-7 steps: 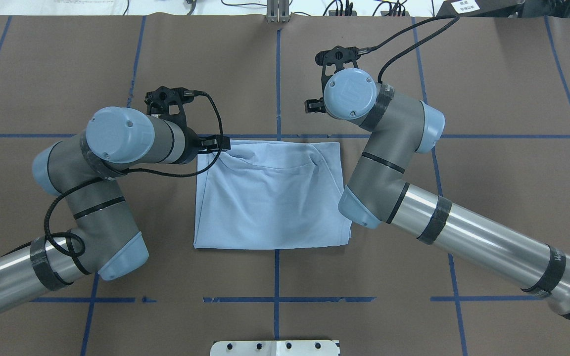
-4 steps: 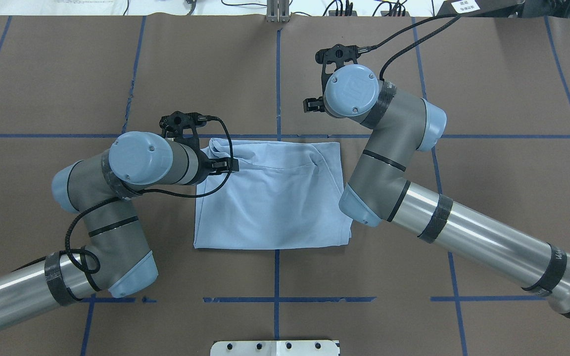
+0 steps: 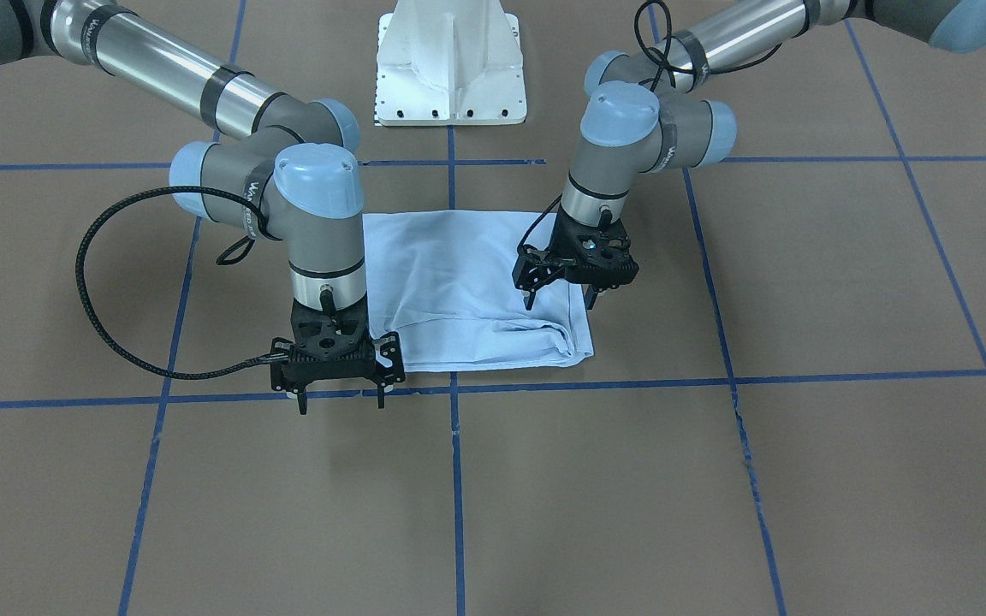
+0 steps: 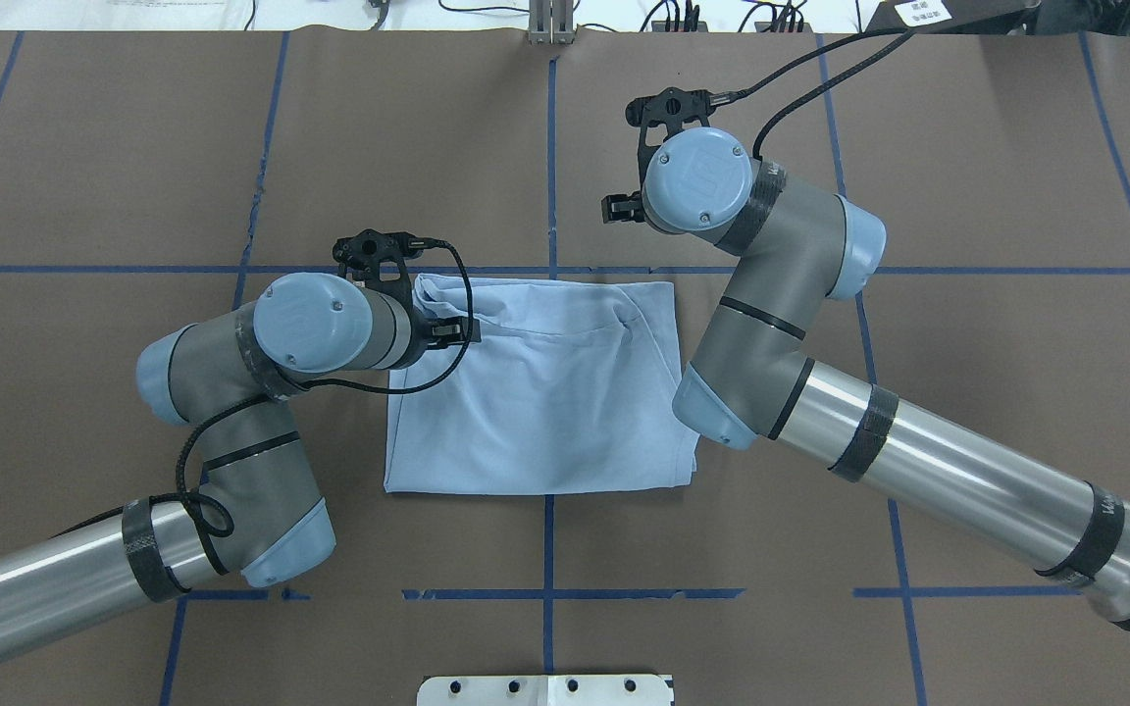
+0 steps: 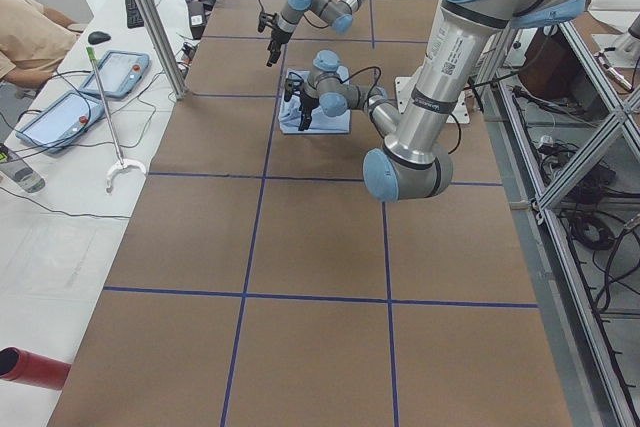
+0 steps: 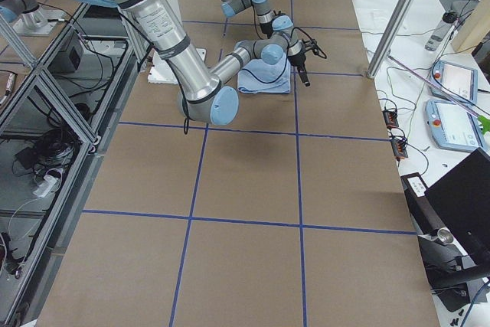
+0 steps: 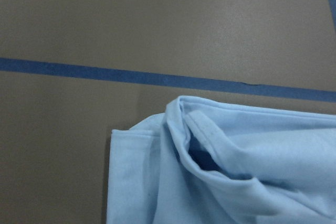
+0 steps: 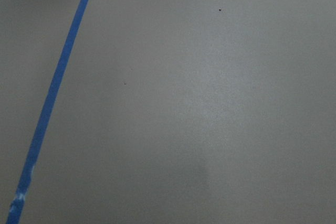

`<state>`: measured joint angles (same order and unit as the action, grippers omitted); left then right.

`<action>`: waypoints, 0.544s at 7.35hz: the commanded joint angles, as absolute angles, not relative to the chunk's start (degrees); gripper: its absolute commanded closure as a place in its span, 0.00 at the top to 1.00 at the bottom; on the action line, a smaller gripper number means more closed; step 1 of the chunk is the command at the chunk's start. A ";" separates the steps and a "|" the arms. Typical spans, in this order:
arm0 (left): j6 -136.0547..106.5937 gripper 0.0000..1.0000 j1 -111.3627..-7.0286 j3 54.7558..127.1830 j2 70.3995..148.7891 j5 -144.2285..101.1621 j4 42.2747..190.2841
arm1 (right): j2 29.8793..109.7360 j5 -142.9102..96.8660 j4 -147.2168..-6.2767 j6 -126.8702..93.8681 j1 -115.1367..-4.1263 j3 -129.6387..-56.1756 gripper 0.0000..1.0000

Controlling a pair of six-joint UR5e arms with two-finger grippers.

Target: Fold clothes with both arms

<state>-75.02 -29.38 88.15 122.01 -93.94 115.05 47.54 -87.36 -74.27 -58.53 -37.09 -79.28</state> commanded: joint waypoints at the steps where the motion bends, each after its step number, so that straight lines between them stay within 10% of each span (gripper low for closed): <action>1: -74.71 1.00 -29.36 87.63 122.61 -93.87 114.96 | 47.55 -87.36 -74.27 -58.54 -37.18 -79.28 1.00; 4: -73.13 1.00 -32.94 78.19 128.20 -91.93 115.22 | 47.55 -87.36 -74.27 -58.45 -37.53 -79.28 1.00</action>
<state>-74.01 -31.24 83.33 125.05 -92.25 115.06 47.55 -87.36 -74.27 -58.48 -37.44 -79.28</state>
